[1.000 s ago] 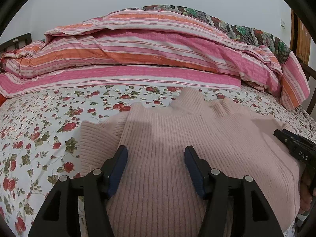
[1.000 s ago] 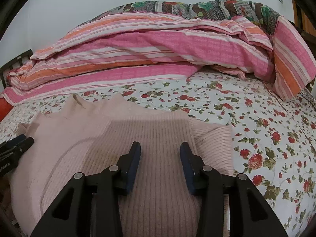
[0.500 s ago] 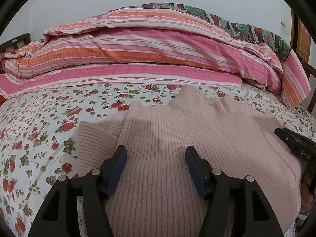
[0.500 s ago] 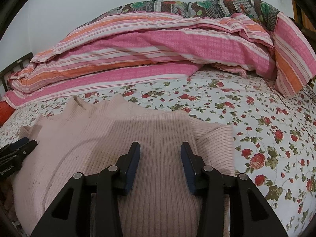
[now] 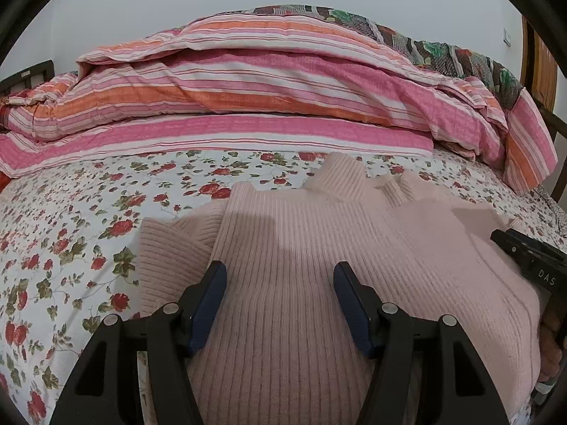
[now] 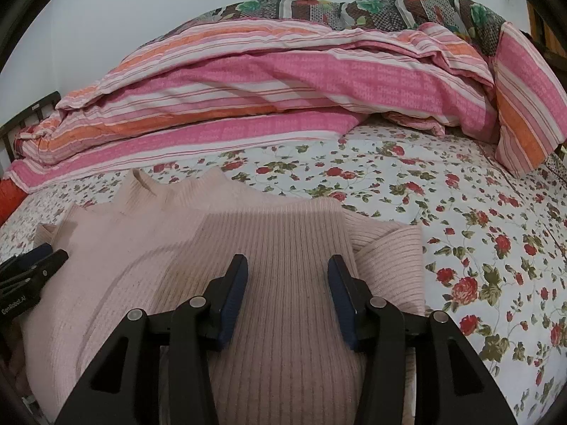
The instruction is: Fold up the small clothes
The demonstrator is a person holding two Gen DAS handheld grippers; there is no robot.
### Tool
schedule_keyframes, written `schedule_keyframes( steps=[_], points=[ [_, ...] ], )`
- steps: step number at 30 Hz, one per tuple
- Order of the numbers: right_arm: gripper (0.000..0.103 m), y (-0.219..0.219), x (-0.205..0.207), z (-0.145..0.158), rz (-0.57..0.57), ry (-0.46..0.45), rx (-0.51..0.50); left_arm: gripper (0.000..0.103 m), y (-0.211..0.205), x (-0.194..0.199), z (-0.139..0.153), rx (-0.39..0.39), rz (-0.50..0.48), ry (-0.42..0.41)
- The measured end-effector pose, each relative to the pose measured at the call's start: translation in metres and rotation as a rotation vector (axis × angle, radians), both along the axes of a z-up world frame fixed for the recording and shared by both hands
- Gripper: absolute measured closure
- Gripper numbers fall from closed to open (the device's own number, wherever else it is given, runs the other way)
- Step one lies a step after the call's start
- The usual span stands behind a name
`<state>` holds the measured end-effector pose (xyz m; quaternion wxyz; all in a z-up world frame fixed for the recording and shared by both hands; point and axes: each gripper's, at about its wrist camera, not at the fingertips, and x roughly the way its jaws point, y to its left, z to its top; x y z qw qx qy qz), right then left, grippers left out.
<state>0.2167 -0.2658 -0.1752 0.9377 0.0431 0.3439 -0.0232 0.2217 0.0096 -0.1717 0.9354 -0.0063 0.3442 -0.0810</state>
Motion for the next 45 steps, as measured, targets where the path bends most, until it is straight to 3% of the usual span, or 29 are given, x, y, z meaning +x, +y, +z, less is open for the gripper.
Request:
schedule_keyframes(
  steps=[8, 14, 18, 22, 25, 29, 31, 35, 37, 38, 40, 42, 45],
  points=[
    [0.056, 0.002, -0.002, 0.002, 0.0, -0.002, -0.022, 0.042, 0.001, -0.004, 0.002, -0.006, 0.002, -0.011],
    [0.056, -0.01, -0.011, 0.012, 0.019, 0.021, 0.021, 0.036, 0.016, -0.02, 0.006, -0.096, -0.053, -0.041],
    [0.056, -0.021, -0.023, 0.015, -0.075, 0.036, -0.125, 0.035, 0.026, -0.027, 0.015, -0.124, -0.066, -0.051],
    [0.056, -0.037, -0.042, 0.039, -0.079, -0.008, 0.01, 0.034, 0.052, -0.017, 0.022, -0.188, 0.005, -0.014],
    [0.05, -0.013, -0.046, 0.063, 0.027, -0.059, 0.07, 0.035, 0.08, -0.006, 0.025, -0.271, 0.049, 0.015],
    [0.045, 0.053, -0.033, 0.075, 0.167, -0.072, -0.04, 0.034, 0.102, 0.003, 0.023, -0.305, 0.118, 0.03],
    [0.045, 0.074, -0.023, 0.07, 0.191, -0.051, -0.048, 0.034, 0.11, 0.009, 0.02, -0.315, 0.13, 0.066],
    [0.045, 0.096, -0.002, 0.037, 0.252, 0.072, 0.061, 0.034, 0.117, 0.012, 0.014, -0.33, 0.134, 0.101],
    [0.044, 0.108, 0.003, 0.006, 0.226, 0.119, -0.018, 0.034, 0.119, 0.01, 0.013, -0.326, 0.135, 0.103],
    [0.045, 0.113, 0.001, 0.002, 0.215, 0.096, -0.054, 0.034, 0.12, 0.01, 0.012, -0.325, 0.134, 0.105],
    [0.045, 0.123, 0.001, 0.008, 0.203, 0.117, -0.113, 0.034, 0.121, 0.008, 0.013, -0.329, 0.125, 0.106],
    [0.045, 0.119, 0.007, 0.016, 0.196, 0.157, -0.11, 0.034, 0.121, 0.008, 0.016, -0.334, 0.111, 0.095],
    [0.048, 0.092, 0.016, 0.031, 0.117, 0.158, -0.13, 0.034, 0.113, 0.013, 0.025, -0.351, 0.064, 0.077]
  ],
)
